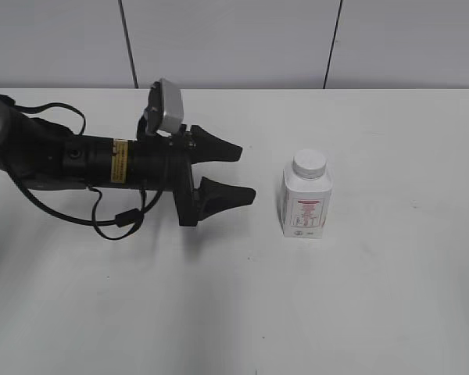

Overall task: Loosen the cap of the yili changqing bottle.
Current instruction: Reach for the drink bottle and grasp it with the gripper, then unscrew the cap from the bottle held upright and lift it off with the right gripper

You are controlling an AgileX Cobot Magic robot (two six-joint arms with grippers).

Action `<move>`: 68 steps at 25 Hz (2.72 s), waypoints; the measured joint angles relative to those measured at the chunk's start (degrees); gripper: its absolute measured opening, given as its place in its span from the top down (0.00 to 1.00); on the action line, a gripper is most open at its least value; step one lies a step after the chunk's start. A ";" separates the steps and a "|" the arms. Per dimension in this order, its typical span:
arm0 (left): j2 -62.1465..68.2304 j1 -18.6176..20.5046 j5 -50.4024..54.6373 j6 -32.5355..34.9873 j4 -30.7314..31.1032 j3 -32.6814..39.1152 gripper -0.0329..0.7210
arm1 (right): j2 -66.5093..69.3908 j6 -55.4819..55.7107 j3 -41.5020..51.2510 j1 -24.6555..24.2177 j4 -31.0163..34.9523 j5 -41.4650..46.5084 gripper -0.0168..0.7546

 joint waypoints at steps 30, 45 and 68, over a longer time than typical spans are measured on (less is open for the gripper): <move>8.62 -8.10 1.86 -3.38 -1.13 -12.50 0.33 | 0.00 0.00 0.00 0.00 0.30 0.00 0.23; 8.66 -8.10 2.12 -3.42 -1.33 -12.50 0.39 | 0.00 0.00 0.00 0.00 0.30 0.00 0.23; 8.66 -8.10 2.17 -3.42 -1.33 -12.61 0.39 | 47.86 3.88 -21.91 0.00 0.30 5.90 0.27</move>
